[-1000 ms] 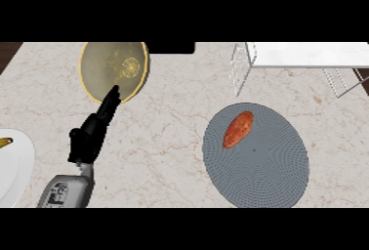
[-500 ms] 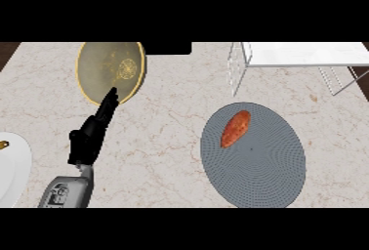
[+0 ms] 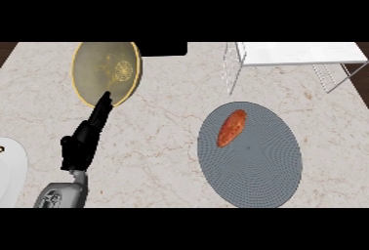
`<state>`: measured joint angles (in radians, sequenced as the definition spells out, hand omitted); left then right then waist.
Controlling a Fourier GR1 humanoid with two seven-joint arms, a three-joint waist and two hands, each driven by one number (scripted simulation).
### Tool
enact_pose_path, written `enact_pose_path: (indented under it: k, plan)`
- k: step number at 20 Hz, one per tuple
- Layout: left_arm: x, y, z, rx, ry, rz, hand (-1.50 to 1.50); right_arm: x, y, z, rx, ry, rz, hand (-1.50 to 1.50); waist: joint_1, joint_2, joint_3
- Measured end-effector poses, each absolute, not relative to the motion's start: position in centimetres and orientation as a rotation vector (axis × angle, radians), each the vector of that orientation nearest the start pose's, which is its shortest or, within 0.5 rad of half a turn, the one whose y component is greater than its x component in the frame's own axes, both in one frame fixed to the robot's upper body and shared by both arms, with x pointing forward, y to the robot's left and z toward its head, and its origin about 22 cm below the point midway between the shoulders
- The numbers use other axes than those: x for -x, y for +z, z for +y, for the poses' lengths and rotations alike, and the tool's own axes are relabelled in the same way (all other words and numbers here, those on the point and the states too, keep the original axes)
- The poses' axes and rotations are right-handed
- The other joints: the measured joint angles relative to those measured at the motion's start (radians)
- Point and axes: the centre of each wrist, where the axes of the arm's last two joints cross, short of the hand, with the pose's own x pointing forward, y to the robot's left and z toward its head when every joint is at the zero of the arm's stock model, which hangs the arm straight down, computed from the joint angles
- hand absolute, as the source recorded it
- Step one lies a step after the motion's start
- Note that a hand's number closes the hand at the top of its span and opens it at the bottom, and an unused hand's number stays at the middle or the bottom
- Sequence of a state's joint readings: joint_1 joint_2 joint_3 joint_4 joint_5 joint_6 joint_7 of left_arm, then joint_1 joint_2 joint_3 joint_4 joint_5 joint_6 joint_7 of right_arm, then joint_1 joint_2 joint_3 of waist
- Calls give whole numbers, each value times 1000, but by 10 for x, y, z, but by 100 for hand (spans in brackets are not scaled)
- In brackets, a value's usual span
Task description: Pick the lemon from the placemat and place it in the tiered shelf
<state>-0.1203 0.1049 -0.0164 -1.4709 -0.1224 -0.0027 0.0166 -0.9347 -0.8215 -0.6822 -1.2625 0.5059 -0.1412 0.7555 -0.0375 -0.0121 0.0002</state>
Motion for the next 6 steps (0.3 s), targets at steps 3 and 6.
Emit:
enact_pose_path:
  k: [3,6]
  plan:
    - [-272,8,234,-137,-224,-1563,0,-254,375,-479,1139,-591,-1443,-150,-3,2,0]
    - [-270,8,237,-143,-220,-1565,0,-219,370,-502,1122,-562,-1431,-150,-2,2,1]
